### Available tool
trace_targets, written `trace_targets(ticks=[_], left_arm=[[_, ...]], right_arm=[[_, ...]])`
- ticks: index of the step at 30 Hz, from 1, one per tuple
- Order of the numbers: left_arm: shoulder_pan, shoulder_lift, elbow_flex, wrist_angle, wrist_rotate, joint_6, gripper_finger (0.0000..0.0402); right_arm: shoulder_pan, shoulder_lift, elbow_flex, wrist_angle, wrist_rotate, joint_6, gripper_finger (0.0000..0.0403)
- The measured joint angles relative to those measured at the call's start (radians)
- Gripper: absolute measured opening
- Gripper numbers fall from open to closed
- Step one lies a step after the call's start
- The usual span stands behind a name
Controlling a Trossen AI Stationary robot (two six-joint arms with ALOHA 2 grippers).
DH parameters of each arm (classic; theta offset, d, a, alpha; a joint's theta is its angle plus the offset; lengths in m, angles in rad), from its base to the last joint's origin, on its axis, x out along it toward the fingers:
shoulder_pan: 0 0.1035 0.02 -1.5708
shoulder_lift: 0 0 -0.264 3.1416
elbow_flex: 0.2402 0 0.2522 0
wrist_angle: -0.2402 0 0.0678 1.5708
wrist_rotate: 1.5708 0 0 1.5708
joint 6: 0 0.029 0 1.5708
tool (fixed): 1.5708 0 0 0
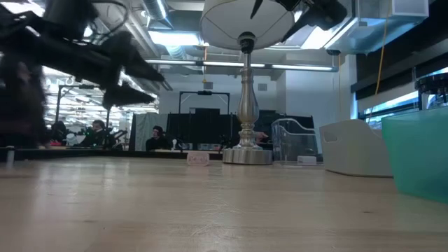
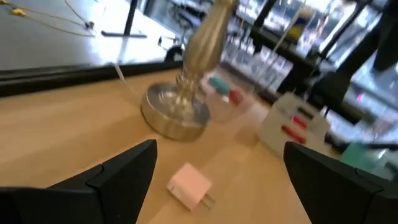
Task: Pick & Place Office items
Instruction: Put the pink charger adapter into the gray bin
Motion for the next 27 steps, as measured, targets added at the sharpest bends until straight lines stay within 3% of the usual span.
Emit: trace_targets(ticks=[9,17,27], left_arm=[[-0.075,0.373,0.151,0.032,0.038,0.174,0.0347],[-0.09,0.569,0.297,0.032,0.064,0.276,0.0347],[-0.089,0.749,0.429,-0.004,-0.06,-0.035,0.0347]], right_arm=[[0.0,0.0,0.0,-0.002,-0.017,0.004,0.0327],[0.0,0.0,0.0,-0.006,-0.041,0.006,0.0327],[0.0,0.0,0.0,-0.043,-0.066,-0.007,0.0327]])
